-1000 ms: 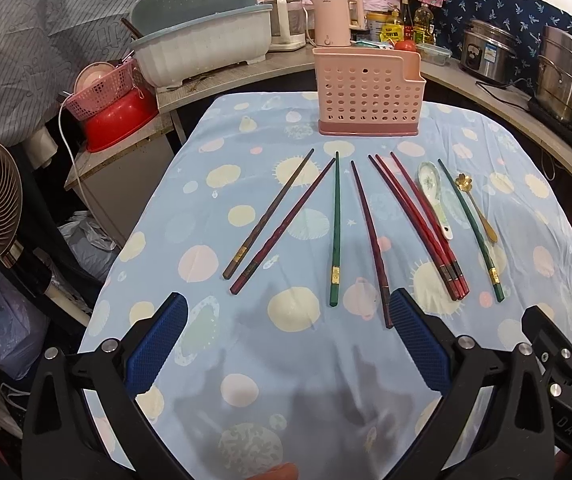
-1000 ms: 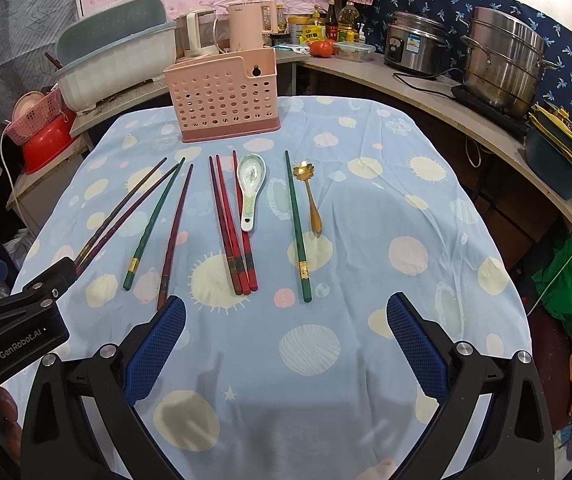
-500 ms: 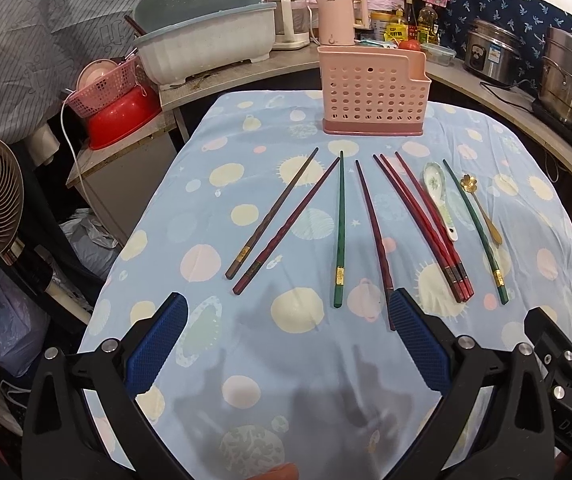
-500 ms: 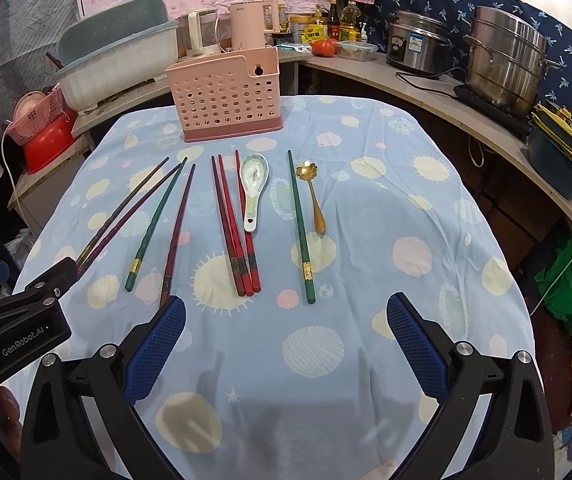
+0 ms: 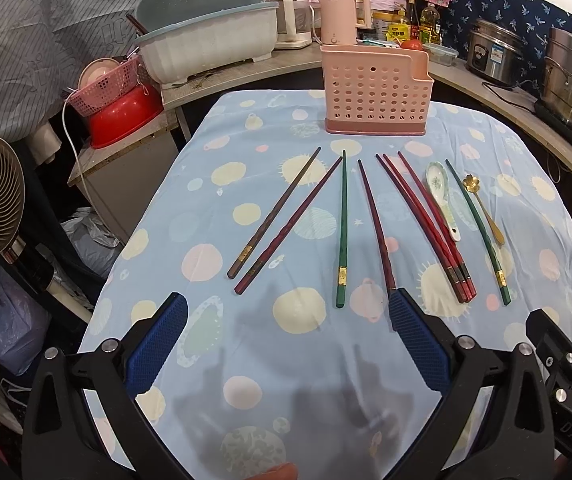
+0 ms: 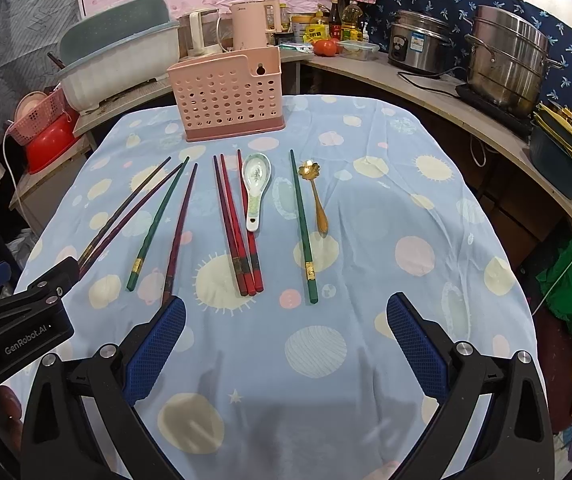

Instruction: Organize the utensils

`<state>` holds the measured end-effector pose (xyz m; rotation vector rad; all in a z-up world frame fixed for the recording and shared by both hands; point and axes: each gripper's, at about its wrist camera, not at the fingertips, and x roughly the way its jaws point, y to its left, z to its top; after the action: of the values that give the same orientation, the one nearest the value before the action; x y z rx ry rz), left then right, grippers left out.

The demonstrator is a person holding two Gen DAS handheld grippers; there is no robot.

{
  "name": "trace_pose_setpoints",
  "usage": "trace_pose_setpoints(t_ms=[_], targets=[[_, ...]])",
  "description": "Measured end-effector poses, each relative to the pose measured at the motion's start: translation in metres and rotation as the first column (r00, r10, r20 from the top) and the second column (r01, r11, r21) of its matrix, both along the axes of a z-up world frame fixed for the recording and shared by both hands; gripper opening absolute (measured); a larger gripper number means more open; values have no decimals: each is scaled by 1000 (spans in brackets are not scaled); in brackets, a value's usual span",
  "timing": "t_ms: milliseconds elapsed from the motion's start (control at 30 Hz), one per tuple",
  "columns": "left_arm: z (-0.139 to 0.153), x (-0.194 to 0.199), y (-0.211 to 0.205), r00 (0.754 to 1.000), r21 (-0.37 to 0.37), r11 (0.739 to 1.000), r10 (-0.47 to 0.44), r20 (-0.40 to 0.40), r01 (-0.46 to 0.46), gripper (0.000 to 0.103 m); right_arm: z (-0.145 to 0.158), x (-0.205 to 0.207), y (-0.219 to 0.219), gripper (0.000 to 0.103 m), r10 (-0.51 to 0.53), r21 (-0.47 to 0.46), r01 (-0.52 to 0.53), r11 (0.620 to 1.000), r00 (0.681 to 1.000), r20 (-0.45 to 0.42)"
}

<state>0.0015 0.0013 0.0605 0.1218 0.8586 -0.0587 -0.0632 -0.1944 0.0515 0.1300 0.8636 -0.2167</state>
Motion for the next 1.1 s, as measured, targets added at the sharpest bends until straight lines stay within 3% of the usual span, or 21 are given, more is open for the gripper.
trace_pose_setpoints(t_ms=[1100], targets=[[-1, 0, 1, 1000, 2, 1000, 1, 2, -1, 96, 2, -1, 2, 97, 4, 7, -4, 1000, 1000, 9]])
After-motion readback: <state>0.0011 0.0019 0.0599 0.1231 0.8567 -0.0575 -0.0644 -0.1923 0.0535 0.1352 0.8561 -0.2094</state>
